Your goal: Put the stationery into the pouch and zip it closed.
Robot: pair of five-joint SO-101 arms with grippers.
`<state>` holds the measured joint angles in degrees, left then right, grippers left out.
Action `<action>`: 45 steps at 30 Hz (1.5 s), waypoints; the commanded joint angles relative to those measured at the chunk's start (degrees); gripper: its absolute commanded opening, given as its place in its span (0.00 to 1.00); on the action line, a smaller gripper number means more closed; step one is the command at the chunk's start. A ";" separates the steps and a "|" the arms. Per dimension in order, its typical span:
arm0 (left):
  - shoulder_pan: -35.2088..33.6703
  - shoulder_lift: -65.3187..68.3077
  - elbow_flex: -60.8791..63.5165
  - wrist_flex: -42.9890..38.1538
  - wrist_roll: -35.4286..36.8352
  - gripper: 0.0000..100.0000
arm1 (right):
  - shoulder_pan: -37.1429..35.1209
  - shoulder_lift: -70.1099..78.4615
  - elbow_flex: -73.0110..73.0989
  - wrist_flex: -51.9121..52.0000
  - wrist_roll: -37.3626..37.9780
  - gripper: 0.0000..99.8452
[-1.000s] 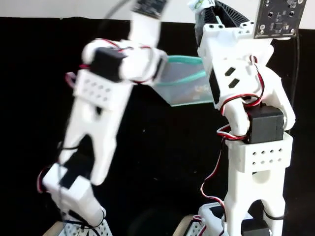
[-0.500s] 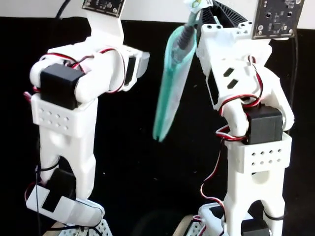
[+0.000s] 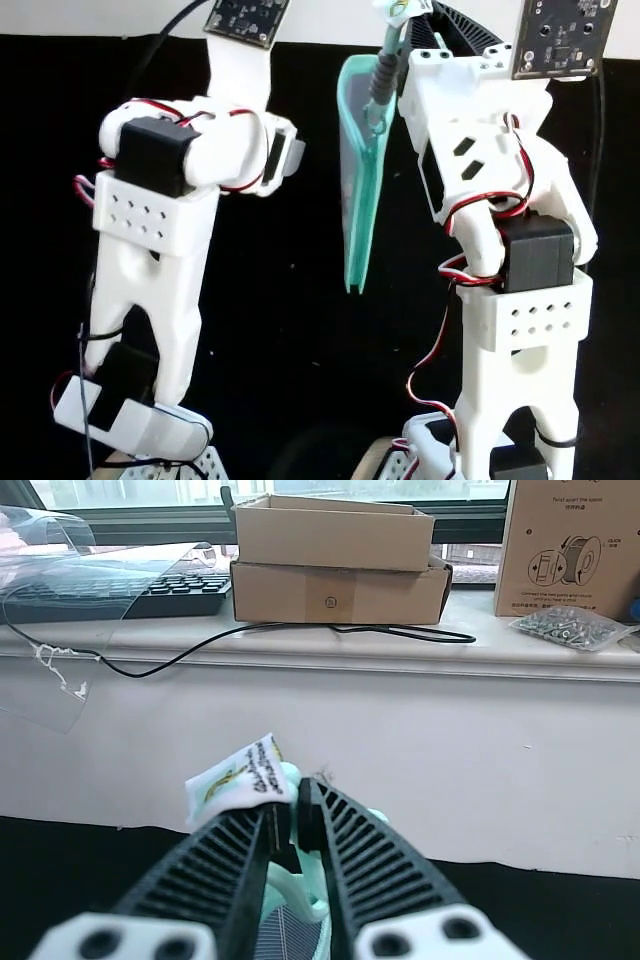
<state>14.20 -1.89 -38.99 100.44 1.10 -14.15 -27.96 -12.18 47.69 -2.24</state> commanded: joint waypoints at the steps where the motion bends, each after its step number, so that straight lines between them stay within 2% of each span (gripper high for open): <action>1: 1.80 -4.26 1.54 0.44 -0.18 0.18 | 0.48 -2.15 -0.13 -1.63 0.35 0.01; 10: 10.24 -22.99 11.91 0.44 0.26 0.18 | 0.48 -2.15 -0.13 -1.63 0.26 0.01; 15: 15.34 -24.31 14.55 -0.35 1.85 0.18 | 0.48 -2.15 -0.13 -1.63 0.26 0.01; 19: 18.15 -24.22 15.69 -4.75 2.55 0.18 | 0.57 -2.15 -0.13 -1.63 0.26 0.01; 30: 18.15 -21.58 33.10 -24.88 2.64 0.18 | 0.66 -2.07 -0.13 -1.63 0.44 0.01; 35: 19.74 -18.77 32.48 -26.99 7.30 0.18 | 0.84 -2.07 -0.13 -1.63 0.53 0.01; 42: 19.38 -18.51 32.48 -30.51 7.38 0.18 | 1.27 -1.19 -0.13 -1.63 0.53 0.01; 45: 16.75 -18.42 32.48 -31.03 7.38 0.18 | 1.27 -1.19 -0.13 -1.63 0.44 0.01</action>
<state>33.10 -20.44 -5.85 70.81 8.13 -13.54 -27.96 -12.18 47.69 -2.24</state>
